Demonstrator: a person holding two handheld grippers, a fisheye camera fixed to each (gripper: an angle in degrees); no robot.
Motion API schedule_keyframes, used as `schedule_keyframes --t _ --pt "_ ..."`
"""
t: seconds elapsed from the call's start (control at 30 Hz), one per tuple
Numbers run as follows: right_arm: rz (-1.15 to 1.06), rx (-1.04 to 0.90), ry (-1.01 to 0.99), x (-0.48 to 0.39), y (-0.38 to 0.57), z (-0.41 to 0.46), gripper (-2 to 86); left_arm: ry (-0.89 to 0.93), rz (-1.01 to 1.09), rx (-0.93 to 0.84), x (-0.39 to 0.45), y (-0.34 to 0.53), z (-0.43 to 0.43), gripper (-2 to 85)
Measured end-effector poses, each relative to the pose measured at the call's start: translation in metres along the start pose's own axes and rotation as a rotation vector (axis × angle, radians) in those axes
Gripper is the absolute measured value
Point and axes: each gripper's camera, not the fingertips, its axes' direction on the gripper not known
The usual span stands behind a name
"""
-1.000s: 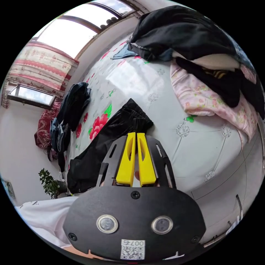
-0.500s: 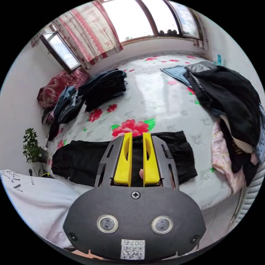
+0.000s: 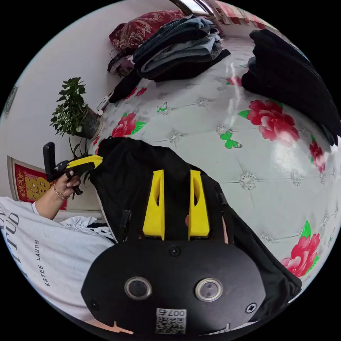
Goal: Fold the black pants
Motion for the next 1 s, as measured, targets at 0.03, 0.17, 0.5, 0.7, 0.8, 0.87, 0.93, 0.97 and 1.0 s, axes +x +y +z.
schedule_keyframes --t 0.03,0.17,0.5,0.7,0.8,0.87,0.93,0.97,1.0 --pt "-0.045 -0.026 -0.006 -0.008 -0.002 0.009 8.3 -0.047 0.035 -0.034 0.006 -0.005 0.012 4.5" --pt "-0.148 -0.123 -0.092 -0.024 -0.003 0.028 8.1 -0.084 0.054 -0.134 0.002 -0.005 0.048 2.2" --pt "0.238 -0.042 -0.289 0.053 -0.041 0.023 7.8 -0.013 0.013 -0.092 -0.018 0.01 0.059 -0.3" --pt "0.451 -0.07 -0.578 0.09 -0.068 0.055 4.7 0.0 -0.025 -0.061 -0.025 0.022 0.062 -0.6" --pt "0.537 -0.141 -0.752 0.1 -0.079 0.076 2.2 -0.002 -0.037 -0.051 -0.028 0.027 0.064 -0.8" --pt "0.567 -0.068 -0.759 0.113 -0.081 0.066 1.1 -0.012 -0.033 -0.054 -0.028 0.028 0.065 -0.9" --pt "0.588 0.015 -0.755 0.135 -0.08 0.044 0.4 -0.022 -0.03 -0.051 -0.029 0.031 0.067 -0.9" --pt "0.593 0.03 -0.737 0.14 -0.079 0.038 0.3 -0.021 -0.035 -0.049 -0.029 0.032 0.067 -1.0" --pt "0.591 0.058 -0.692 0.145 -0.077 0.027 0.2 -0.018 -0.041 -0.049 -0.03 0.033 0.068 -0.9"
